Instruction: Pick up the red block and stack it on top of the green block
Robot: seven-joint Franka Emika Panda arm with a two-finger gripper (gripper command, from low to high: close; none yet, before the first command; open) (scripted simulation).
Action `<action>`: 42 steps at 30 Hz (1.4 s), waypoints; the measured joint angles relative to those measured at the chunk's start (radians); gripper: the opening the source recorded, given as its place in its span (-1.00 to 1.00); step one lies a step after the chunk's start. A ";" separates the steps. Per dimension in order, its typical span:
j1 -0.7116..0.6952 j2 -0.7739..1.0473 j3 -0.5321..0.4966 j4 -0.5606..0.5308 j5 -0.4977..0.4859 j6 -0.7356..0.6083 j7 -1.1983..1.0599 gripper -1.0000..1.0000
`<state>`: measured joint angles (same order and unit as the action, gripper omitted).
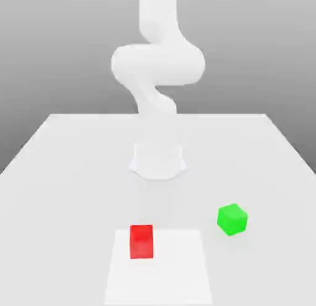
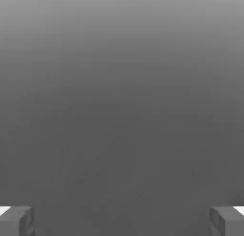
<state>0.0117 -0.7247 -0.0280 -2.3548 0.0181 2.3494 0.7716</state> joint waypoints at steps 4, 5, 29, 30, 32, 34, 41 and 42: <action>0.024 0.146 -0.046 -0.100 0.030 0.093 -0.051 0.00; 0.028 0.182 -0.054 -0.124 0.036 0.115 -0.063 0.00; -0.022 0.943 -0.034 -0.437 0.078 0.661 -0.198 -1.00; -0.023 0.943 -0.034 -0.437 0.077 0.660 -0.198 -1.00; -0.023 0.943 -0.034 -0.437 0.075 0.660 -0.196 -1.00; -0.027 0.947 -0.030 -0.436 0.075 0.664 -0.196 -1.00; -0.015 0.758 -0.064 -0.463 -0.012 0.504 -0.133 -1.00; -0.021 0.730 -0.060 -0.468 -0.019 0.480 -0.128 -1.00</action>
<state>-0.0096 0.0052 -0.0884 -2.8226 -0.0008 2.8292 0.6439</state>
